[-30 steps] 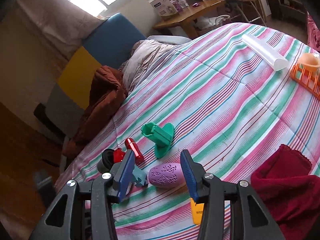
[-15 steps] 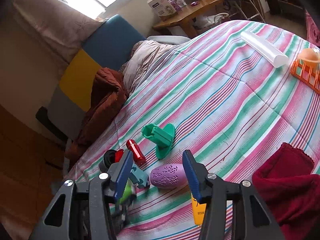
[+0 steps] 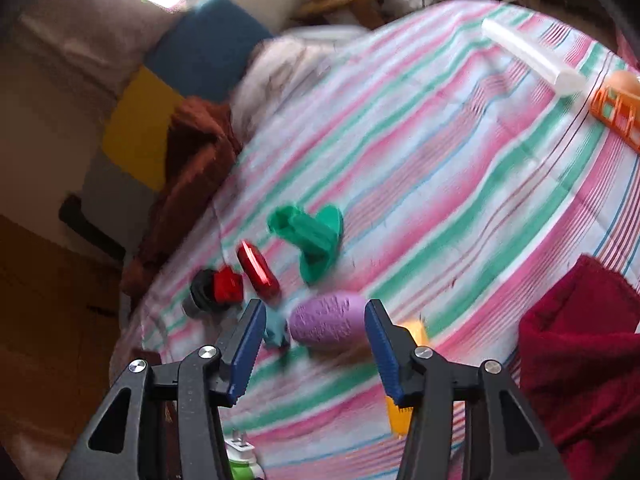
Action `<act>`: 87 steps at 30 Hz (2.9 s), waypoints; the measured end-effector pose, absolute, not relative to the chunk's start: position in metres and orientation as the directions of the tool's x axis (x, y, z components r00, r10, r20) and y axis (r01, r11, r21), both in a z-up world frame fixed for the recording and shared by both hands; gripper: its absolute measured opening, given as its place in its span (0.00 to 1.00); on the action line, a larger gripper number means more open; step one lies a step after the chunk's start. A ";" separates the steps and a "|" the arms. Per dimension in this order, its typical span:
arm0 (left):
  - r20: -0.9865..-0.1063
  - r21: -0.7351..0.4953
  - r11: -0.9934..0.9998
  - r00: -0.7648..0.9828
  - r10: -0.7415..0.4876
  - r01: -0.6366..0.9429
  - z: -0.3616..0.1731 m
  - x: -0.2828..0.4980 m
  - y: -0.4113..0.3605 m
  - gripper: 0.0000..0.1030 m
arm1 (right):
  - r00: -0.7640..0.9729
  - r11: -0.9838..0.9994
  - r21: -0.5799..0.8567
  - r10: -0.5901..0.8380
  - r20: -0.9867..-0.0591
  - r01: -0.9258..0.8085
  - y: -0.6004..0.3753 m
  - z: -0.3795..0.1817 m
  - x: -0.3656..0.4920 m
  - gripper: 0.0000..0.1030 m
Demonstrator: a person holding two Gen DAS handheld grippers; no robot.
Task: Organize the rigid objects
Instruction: 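Grasp the green plug-shaped object with the left tool while the right tool approaches the yellow case, then grasp the yellow printed case with the right tool, then place the green object beside the orange cubes in the tray, open left tool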
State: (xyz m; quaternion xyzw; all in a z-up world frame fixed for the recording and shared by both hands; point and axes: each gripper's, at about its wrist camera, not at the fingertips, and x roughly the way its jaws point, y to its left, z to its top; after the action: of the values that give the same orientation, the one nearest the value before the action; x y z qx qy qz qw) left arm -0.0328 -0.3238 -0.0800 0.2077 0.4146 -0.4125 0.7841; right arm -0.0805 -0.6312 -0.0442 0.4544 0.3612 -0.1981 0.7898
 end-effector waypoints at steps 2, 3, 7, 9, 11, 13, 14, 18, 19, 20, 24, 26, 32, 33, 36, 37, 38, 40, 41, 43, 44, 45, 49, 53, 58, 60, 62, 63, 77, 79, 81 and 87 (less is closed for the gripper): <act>-0.816 -0.023 0.572 0.315 -0.485 0.820 -0.080 -0.037 -0.314 0.51 | 0.664 0.519 0.577 0.025 -0.748 0.631 -0.636 -0.032 -0.086 0.50; -0.813 -0.030 0.573 0.313 -0.491 0.819 -0.080 -0.038 -0.309 0.51 | 0.670 0.522 0.574 0.007 -0.742 0.631 -0.641 -0.020 -0.094 0.50; -0.806 -0.056 0.572 0.301 -0.509 0.819 -0.081 -0.037 -0.303 0.51 | 0.642 0.561 0.513 -0.043 -0.766 0.650 -0.651 0.009 -0.111 0.50; -0.806 -0.071 0.572 0.291 -0.516 0.817 -0.081 -0.036 -0.299 0.51 | 0.587 0.604 0.455 -0.027 -0.809 0.654 -0.648 0.011 -0.111 0.50; -0.803 -0.086 0.575 0.285 -0.524 0.814 -0.081 -0.037 -0.295 0.51 | 0.534 0.639 0.398 -0.024 -0.845 0.659 -0.642 0.007 -0.107 0.50; -0.801 -0.093 0.576 0.282 -0.527 0.812 -0.081 -0.037 -0.293 0.51 | 0.479 0.661 0.359 0.000 -0.878 0.659 -0.633 -0.006 -0.100 0.50; -0.801 -0.096 0.577 0.281 -0.529 0.811 -0.081 -0.038 -0.290 0.51 | 0.459 0.665 0.350 0.012 -0.888 0.660 -0.630 -0.012 -0.097 0.50; -0.799 -0.094 0.577 0.284 -0.530 0.812 -0.080 -0.041 -0.282 0.51 | 0.386 0.675 0.300 0.024 -0.922 0.674 -0.618 -0.034 -0.082 0.50; -0.798 -0.094 0.578 0.286 -0.530 0.810 -0.080 -0.041 -0.281 0.51 | 0.345 0.689 0.252 0.004 -0.939 0.680 -0.614 -0.042 -0.074 0.50; -0.798 -0.095 0.580 0.286 -0.530 0.809 -0.080 -0.042 -0.279 0.51 | 0.309 0.698 0.214 -0.010 -0.951 0.683 -0.612 -0.048 -0.068 0.50; -0.797 -0.095 0.581 0.288 -0.531 0.808 -0.079 -0.044 -0.273 0.51 | 0.159 0.719 0.076 -0.048 -0.986 0.691 -0.606 -0.082 -0.054 0.26; -0.796 -0.095 0.583 0.290 -0.531 0.807 -0.079 -0.045 -0.271 0.51 | 0.190 0.734 0.084 -0.062 -0.980 0.674 -0.605 -0.076 -0.053 0.25; -0.789 -0.109 0.587 0.289 -0.542 0.802 -0.075 -0.049 -0.265 0.51 | 0.155 0.746 0.072 -0.043 -0.987 0.662 -0.603 -0.083 -0.052 0.25; -0.784 -0.112 0.584 0.290 -0.549 0.804 -0.072 -0.050 -0.264 0.51 | 0.146 0.751 0.058 -0.052 -0.988 0.658 -0.601 -0.083 -0.051 0.25; -0.757 -0.097 0.585 0.322 -0.568 0.805 -0.059 -0.052 -0.259 0.51 | 0.150 0.748 0.062 -0.051 -0.987 0.660 -0.601 -0.082 -0.053 0.25; -0.746 -0.094 0.587 0.334 -0.576 0.804 -0.054 -0.052 -0.256 0.51 | 0.152 0.748 0.064 -0.050 -0.987 0.660 -0.601 -0.082 -0.054 0.25; -0.731 -0.090 0.594 0.351 -0.585 0.800 -0.048 -0.051 -0.252 0.51 | 0.151 0.750 0.060 -0.053 -0.987 0.658 -0.601 -0.082 -0.054 0.25; -0.694 -0.070 0.610 0.401 -0.598 0.790 -0.035 -0.050 -0.242 0.51 | 0.147 0.753 0.055 -0.056 -0.988 0.656 -0.600 -0.081 -0.052 0.25; -0.671 -0.059 0.616 0.426 -0.607 0.785 -0.027 -0.050 -0.236 0.51 | 0.149 0.753 0.057 -0.055 -0.987 0.656 -0.600 -0.081 -0.050 0.25; -0.637 -0.061 0.634 0.459 -0.620 0.771 -0.011 -0.045 -0.222 0.51 | 0.154 0.754 0.063 -0.052 -0.987 0.654 -0.597 -0.081 -0.048 0.25; -0.630 -0.071 0.643 0.466 -0.622 0.762 -0.007 -0.040 -0.215 0.51 | 0.156 0.759 0.064 -0.050 -0.986 0.648 -0.596 -0.080 -0.047 0.25; -0.630 -0.094 0.655 0.465 -0.623 0.750 -0.002 -0.034 -0.208 0.51 | 0.157 0.763 0.064 -0.050 -0.986 0.643 -0.592 -0.081 -0.045 0.25; -0.648 -0.176 0.746 0.496 -0.579 0.642 0.008 0.003 -0.162 0.51 | 0.165 0.765 0.073 -0.045 -0.985 0.639 -0.591 -0.080 -0.047 0.25; -0.706 -0.216 0.843 0.517 -0.483 0.492 -0.001 0.049 -0.106 0.51 | 0.181 0.767 0.084 -0.042 -0.983 0.636 -0.592 -0.076 -0.049 0.25; -0.777 -0.174 0.919 0.524 -0.350 0.354 -0.019 0.094 -0.054 0.51 | 0.205 0.767 0.102 -0.039 -0.978 0.633 -0.591 -0.067 -0.051 0.25; -0.805 -0.157 0.940 0.512 -0.300 0.303 -0.028 0.109 -0.037 0.51 | 0.213 0.766 0.108 -0.038 -0.976 0.634 -0.591 -0.063 -0.052 0.25; -0.828 -0.154 0.953 0.493 -0.268 0.261 -0.040 0.122 -0.025 0.51 | 0.220 0.767 0.113 -0.037 -0.975 0.632 -0.591 -0.060 -0.053 0.25; -0.832 -0.151 0.957 0.490 -0.259 0.249 -0.044 0.124 -0.023 0.51 | 0.223 0.767 0.116 -0.036 -0.974 0.631 -0.591 -0.059 -0.054 0.25; -0.872 -0.038 0.969 0.465 -0.151 0.243 -0.073 0.141 -0.028 0.52 | 0.239 0.770 0.130 -0.030 -0.970 0.624 -0.592 -0.055 -0.056 0.25; -0.869 -0.041 0.967 0.468 -0.158 0.251 -0.072 0.140 -0.029 0.52 | 0.242 0.770 0.132 -0.030 -0.970 0.624 -0.593 -0.054 -0.057 0.25; -0.861 -0.033 0.968 0.485 -0.154 0.250 -0.068 0.138 -0.029 0.52 | 0.240 0.770 0.130 -0.030 -0.970 0.625 -0.593 -0.053 -0.058 0.25; -0.817 0.024 0.969 0.564 -0.124 0.247 -0.050 0.120 -0.026 0.52 | 0.237 0.770 0.128 -0.032 -0.971 0.625 -0.593 -0.056 -0.056 0.25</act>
State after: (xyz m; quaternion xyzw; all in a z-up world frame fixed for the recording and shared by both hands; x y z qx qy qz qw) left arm 0.1204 -0.0257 -0.0497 0.0677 0.4551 -0.1052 0.8816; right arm -0.0559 -0.5926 -0.0564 0.2572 0.5766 -0.2209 0.7433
